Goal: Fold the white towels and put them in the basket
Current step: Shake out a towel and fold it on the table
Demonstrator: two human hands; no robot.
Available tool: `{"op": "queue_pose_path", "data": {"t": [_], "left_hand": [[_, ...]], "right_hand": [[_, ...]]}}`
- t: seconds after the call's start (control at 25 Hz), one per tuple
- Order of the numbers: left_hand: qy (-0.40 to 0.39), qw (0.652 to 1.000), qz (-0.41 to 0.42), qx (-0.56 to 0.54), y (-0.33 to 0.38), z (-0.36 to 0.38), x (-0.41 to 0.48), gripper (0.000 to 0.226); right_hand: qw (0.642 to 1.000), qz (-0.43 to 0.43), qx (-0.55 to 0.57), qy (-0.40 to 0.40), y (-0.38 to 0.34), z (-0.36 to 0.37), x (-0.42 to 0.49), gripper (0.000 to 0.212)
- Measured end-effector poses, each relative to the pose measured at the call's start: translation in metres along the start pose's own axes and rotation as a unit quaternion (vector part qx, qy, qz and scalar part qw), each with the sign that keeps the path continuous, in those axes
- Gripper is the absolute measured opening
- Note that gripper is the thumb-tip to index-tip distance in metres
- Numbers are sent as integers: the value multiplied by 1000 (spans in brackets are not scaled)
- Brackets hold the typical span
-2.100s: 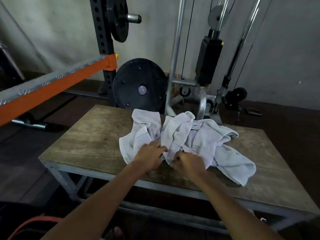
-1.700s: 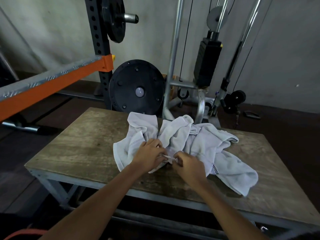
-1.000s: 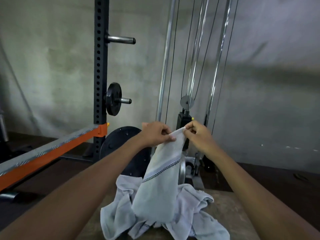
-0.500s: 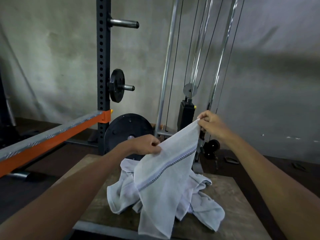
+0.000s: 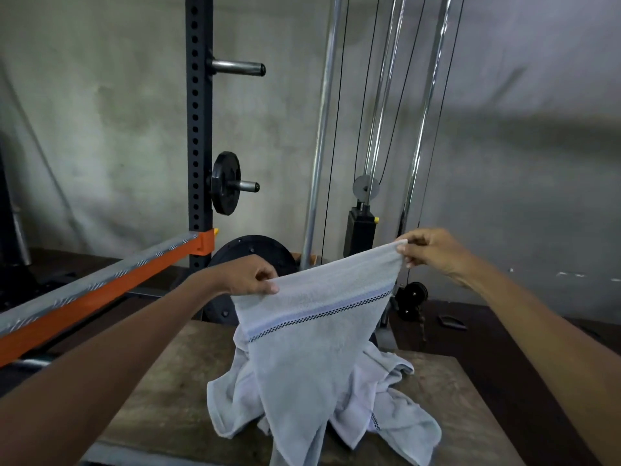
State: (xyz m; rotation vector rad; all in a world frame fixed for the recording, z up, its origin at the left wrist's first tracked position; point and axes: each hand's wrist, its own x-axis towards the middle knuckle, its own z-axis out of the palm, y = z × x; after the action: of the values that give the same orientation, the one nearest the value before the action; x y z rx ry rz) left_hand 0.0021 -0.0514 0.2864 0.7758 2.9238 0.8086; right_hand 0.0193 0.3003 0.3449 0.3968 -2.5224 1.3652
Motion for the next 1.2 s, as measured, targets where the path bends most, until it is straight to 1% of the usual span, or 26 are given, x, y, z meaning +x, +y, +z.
{"op": "queue_pose_path", "data": {"t": [0.12,0.24,0.28,0.4,0.44,0.52,0.56,0.6,0.64,0.68,0.72,0.76,0.8,0.88,0.92,1.0,1.04,1.08,1.12,1.16,1.2], "left_hand": [[38,998,2,51,-1,-17,-2,18],[121,990,4,77,1,-41,-1,13],[153,985,7,83,2,-49,-2,13],[218,972,-3,87,14,-71,-4,14],[236,969,-5,68,22,-78,-3,13],[299,954,4,-20,45,-95,0,11],[333,940,8,-72,56,-104,1,11],[352,929,10,-112,65,-112,0,12],[349,927,11,-136,72,-117,-2,12],[334,930,16,-151,77,-120,-4,13],[320,932,26,-167,81,-122,-7,15],[319,927,37,-195,84,-123,-9,16],[332,914,53,-225,88,-126,-11,16],[363,889,78,-268,93,-134,-14,19],[368,887,79,-266,97,-136,-16,20],[395,890,83,-213,103,-137,-15,16],[426,882,87,-181,106,-136,-16,14],[446,874,88,-170,108,-136,-17,12],[434,877,83,-189,107,-138,-18,13],[379,895,66,-225,106,-141,-21,16],[291,921,41,-257,104,-144,-26,22]], "right_hand": [[999,0,-17,37,1,-14,3,8],[993,-15,-48,103,-6,-26,5,8],[992,-22,-61,112,-8,-28,4,8],[990,-18,-116,74,-21,-37,1,5],[989,-25,-113,90,-28,-42,4,5],[985,-57,-43,159,-47,-56,11,7],[984,-61,-7,166,-55,-61,14,7],[987,-54,6,148,-62,-65,15,8],[991,-43,2,126,-66,-69,15,9],[992,-43,4,120,-70,-74,15,11],[990,-53,16,132,-74,-81,14,14],[987,-66,34,145,-79,-89,13,14],[986,-75,49,141,-84,-98,12,12],[992,-66,46,100,-95,-109,6,8],[993,-64,40,93,-98,-112,4,7],[988,-85,41,122,-103,-115,2,8],[988,-88,40,121,-106,-116,0,8],[992,-74,32,97,-108,-117,-3,7],[997,-48,20,60,-111,-117,-7,5],[999,-24,6,33,-111,-118,-10,4],[999,-16,-2,30,-110,-119,-13,4]]}}
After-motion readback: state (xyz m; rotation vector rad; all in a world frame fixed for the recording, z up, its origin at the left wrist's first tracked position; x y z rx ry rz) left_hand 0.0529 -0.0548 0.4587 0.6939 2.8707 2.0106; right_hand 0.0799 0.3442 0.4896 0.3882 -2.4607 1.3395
